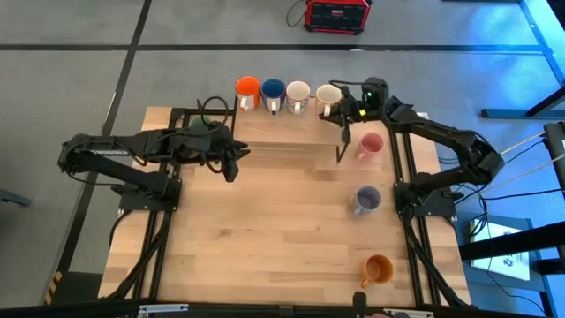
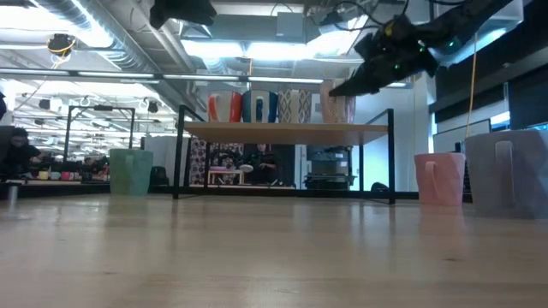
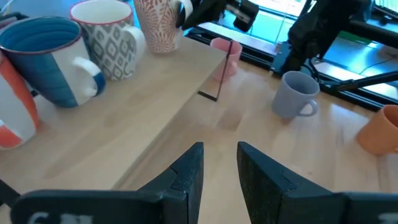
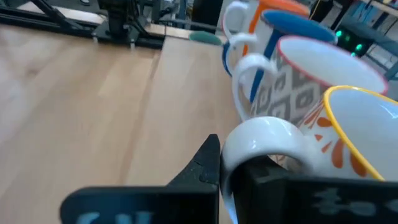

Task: Place coffee mugs
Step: Put the orange pattern mug on the shelf, then put the blue mug on the shelf

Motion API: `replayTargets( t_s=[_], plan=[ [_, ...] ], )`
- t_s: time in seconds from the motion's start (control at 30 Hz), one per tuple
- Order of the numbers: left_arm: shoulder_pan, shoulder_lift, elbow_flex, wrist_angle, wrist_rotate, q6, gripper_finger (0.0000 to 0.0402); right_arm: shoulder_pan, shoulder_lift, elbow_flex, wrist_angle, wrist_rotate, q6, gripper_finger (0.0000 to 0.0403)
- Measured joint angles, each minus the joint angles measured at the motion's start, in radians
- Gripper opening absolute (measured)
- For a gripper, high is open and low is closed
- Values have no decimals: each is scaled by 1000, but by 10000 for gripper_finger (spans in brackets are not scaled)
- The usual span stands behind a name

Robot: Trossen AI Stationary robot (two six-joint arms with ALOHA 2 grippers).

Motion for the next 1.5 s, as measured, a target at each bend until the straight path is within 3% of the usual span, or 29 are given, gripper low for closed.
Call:
replayTargets(
  t_s=[0.2, 0.73, 1.2, 1.5],
  plan=[
    [25, 0, 0, 0, 3, 7, 91, 1, 60, 0, 93, -4, -32, 1],
    [30, 0, 0, 0, 25, 8, 91, 5, 99, 3, 99, 44, -24, 12],
    [29, 0, 0, 0, 32, 9, 91, 4, 95, 2, 64, 48, 17, 116],
    [29, 0, 0, 0, 32, 9, 91, 3, 13, 1, -64, 124, 33, 127]
  ],
)
